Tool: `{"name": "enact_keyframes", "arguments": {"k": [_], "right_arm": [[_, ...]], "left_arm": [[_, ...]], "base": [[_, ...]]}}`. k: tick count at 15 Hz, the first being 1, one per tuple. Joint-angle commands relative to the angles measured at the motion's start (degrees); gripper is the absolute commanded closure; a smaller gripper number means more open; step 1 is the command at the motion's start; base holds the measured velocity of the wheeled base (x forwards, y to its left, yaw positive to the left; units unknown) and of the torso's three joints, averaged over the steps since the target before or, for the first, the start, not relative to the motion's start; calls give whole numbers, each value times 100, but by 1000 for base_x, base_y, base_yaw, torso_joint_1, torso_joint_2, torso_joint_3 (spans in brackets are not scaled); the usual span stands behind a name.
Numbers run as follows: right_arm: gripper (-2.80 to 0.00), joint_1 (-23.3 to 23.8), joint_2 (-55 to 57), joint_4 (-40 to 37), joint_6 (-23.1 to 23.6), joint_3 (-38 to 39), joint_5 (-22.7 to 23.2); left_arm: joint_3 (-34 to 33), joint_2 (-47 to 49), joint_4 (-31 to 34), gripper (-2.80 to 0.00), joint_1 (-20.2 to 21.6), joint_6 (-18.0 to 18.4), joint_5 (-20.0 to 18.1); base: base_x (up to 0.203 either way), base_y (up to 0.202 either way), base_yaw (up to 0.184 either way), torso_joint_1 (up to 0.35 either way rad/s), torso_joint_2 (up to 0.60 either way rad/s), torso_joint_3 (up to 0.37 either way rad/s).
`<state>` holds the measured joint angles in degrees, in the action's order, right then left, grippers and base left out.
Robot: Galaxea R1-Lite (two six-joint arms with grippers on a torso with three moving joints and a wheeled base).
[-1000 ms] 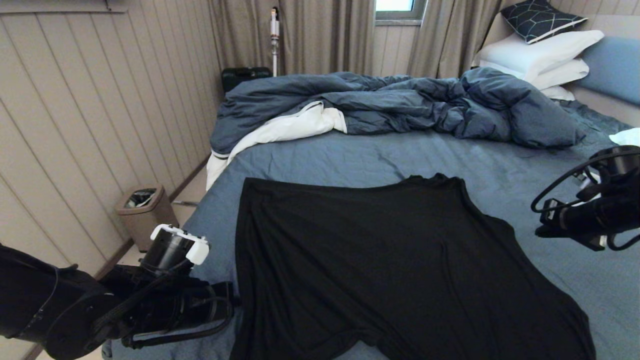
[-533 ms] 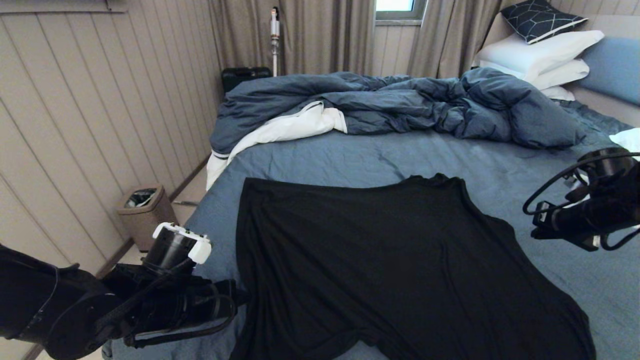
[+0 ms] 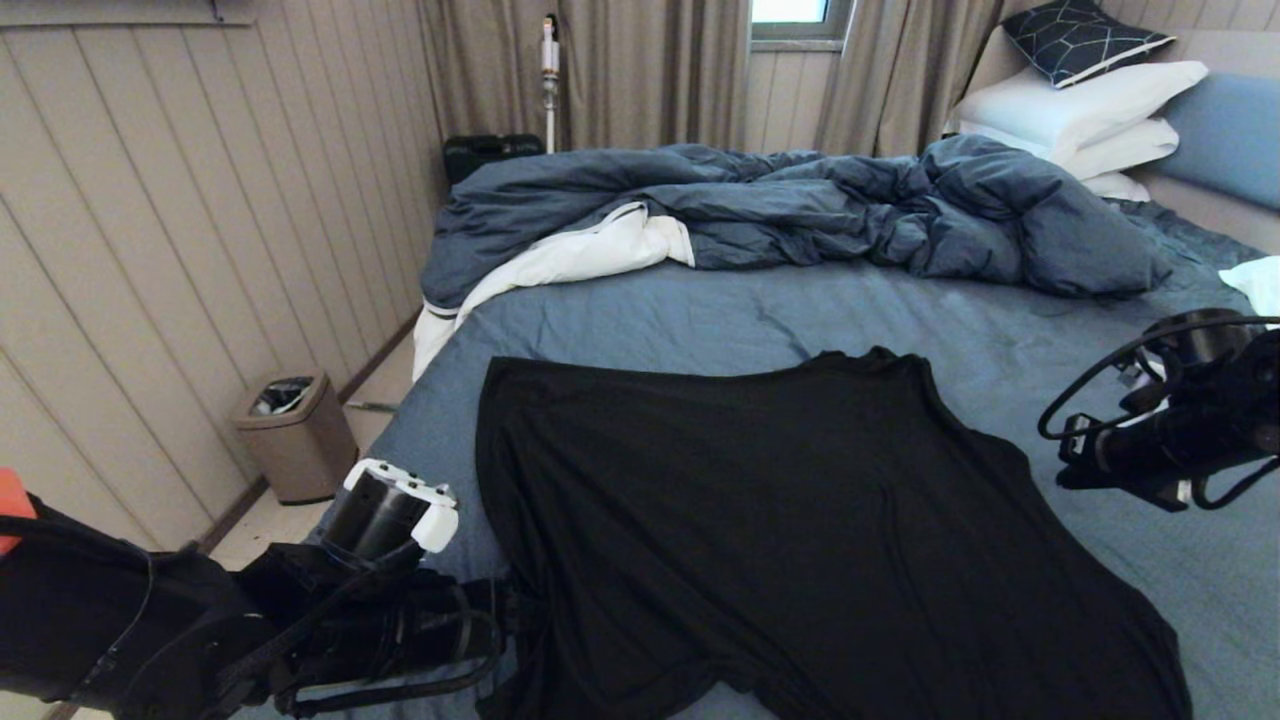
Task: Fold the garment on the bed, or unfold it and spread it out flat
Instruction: Unford the black T-shirt
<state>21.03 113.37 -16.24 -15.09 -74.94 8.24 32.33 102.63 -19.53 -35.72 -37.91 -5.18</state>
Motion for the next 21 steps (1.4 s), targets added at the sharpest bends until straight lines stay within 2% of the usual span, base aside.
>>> {"name": "enact_keyframes", "arguments": {"k": [1, 2, 9, 17, 21], "right_arm": [[0, 6, 33, -2, 12, 5, 11], [0, 6, 36, -2, 15, 5, 11], [0, -18, 29, 4, 6, -47, 18], [0, -11, -8, -2, -3, 32, 47], [0, -11, 36, 6, -3, 40, 73]], "left_arm": [[4, 162, -67, -280, -14, -24, -7], [-7, 196, -104, 0, -14, -24, 0], [-10, 273, -165, 0, -14, -24, -164], [-163, -647, -61, 0, -14, -1, -192], [-297, -1069, 524, 0, 90, 218, -157]], "base": [[0, 0, 0, 0, 0, 0], [0, 0, 0, 0, 0, 0], [0, 0, 0, 0, 0, 0], [0, 0, 0, 0, 0, 0], [0, 0, 0, 0, 0, 0]]}}
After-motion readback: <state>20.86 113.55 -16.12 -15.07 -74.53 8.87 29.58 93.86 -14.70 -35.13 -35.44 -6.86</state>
